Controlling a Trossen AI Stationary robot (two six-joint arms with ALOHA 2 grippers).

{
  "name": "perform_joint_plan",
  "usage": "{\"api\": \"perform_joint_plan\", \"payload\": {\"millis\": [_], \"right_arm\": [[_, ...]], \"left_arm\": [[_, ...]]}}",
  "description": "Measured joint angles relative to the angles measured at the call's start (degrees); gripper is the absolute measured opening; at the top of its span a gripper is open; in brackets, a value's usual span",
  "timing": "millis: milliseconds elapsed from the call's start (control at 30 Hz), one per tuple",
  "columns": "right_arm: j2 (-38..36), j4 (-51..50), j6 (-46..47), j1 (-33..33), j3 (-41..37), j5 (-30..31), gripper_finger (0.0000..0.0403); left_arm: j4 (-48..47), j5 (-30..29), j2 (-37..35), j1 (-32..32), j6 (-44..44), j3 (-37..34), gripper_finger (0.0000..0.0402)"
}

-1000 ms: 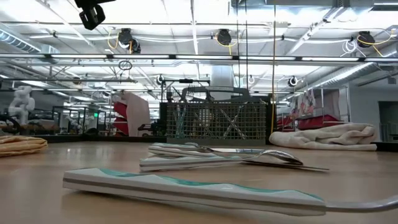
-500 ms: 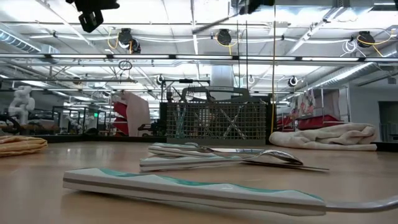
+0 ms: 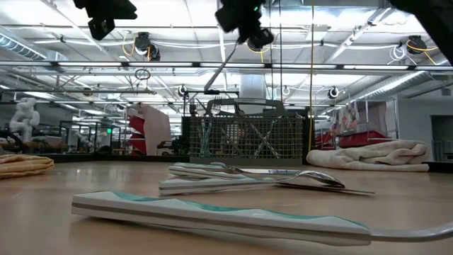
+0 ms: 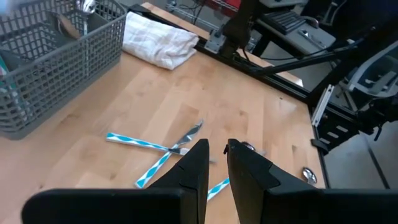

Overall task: Sort silverware
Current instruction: Put the fork into the silverware basket, then put the spoon into the silverware basket

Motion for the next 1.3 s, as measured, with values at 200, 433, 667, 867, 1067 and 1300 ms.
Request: {"api": "perform_joint_plan", "payload": {"millis": [200,433,667,867,1067,1300], "right_arm": [[5.03,12.29,-11.8,-3.53,0.0,-2.34,0.0],[8.31,12.66,-16.1,-6.5,0.0,-7.53,0.0],[11.49,14.24,-20.84,-7.4,0.0,-13.26,0.0],[12.97,14.32,-20.66,-7.4,0.0,-17.21,0.0005],[12.57,14.14,-19.66,-7.23,0.0,-19.6,0.0073],[11.62,14.38,-14.76,-7.03,0.0,-18.78,0.0186]], "left_arm": [[-1.82,-1.2,0.02,0.0,-0.03,-0.01,0.0063],[-2.75,-2.33,0.0,0.0,0.01,-0.06,0.0063],[-2.75,-3.59,0.0,-0.02,0.05,-1.6,0.0063],[-2.86,-4.05,0.02,0.0,1.25,-1.95,0.0063],[-2.81,-6.18,0.02,0.0,1.61,-1.95,0.0063],[-2.75,-7.44,0.02,-0.02,1.63,-1.95,0.0063]]}}
